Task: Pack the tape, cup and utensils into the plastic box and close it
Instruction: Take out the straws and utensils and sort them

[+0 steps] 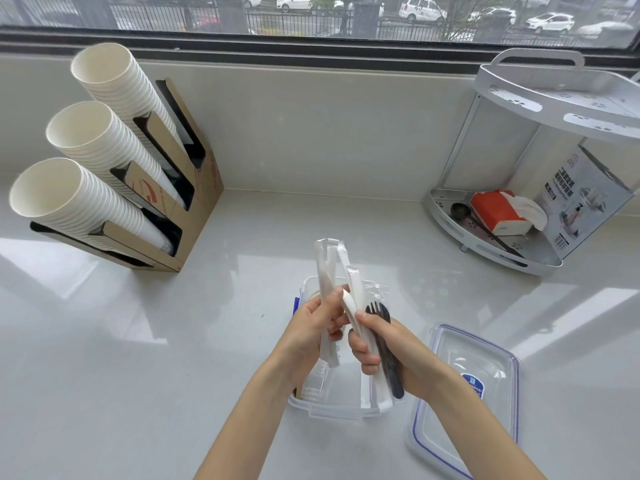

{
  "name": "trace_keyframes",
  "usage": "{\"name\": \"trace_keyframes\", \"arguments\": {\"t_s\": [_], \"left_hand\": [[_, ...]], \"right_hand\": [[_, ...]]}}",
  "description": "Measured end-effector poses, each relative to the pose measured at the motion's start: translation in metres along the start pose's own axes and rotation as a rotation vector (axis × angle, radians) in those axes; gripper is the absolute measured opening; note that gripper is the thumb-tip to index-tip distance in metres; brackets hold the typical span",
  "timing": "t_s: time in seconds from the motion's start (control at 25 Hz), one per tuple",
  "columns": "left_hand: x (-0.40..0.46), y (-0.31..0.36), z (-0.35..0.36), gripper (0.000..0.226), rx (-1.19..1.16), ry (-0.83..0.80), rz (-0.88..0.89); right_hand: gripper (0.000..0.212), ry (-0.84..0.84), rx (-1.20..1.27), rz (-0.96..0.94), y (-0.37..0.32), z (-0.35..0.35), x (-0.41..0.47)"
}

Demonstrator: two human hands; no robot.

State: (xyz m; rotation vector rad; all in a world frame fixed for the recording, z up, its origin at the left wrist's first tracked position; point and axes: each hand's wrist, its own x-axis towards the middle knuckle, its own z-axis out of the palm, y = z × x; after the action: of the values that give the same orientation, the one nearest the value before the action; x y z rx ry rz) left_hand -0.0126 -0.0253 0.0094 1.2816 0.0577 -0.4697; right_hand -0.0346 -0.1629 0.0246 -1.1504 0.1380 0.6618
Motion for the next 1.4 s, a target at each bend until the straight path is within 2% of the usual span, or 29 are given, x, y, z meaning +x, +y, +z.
{"name": "trace_keyframes", "arguments": {"t_s": [0.2,0.4,0.6,0.88,1.04,1.2,1.4], "left_hand": [[-0.004,0.007,0.009,0.037,0.012,-0.009,-0.039],[0.0,0.013,0.011,0.031,-0.124,0.034,-0.049],[0.006,0.021,0.01,0.033,-0.155,0.051,-0.008],[0.011,0.042,0.001,0.032,-0.223,0.114,0.124],[0.015,0.042,0.0,0.03,-0.271,0.219,0.196],[0.02,0.054,-0.015,0.031,-0.5,0.376,0.263],[0.021,0.078,-0.044,0.032,-0.564,0.505,0.354]], "right_hand": [[0.034,-0.082,0.101,0.097,0.002,0.0,0.0],[0.029,-0.113,0.019,0.145,0.003,0.0,-0.003],[0.029,-0.112,0.009,0.1,-0.001,0.002,-0.003],[0.022,-0.084,-0.17,-0.05,-0.011,0.007,-0.012],[0.023,-0.015,-0.248,-0.099,-0.012,0.009,-0.009],[0.009,-0.039,-0.225,-0.074,-0.008,0.0,-0.008],[0.025,0.078,-0.26,-0.032,-0.009,-0.018,-0.014]]}}
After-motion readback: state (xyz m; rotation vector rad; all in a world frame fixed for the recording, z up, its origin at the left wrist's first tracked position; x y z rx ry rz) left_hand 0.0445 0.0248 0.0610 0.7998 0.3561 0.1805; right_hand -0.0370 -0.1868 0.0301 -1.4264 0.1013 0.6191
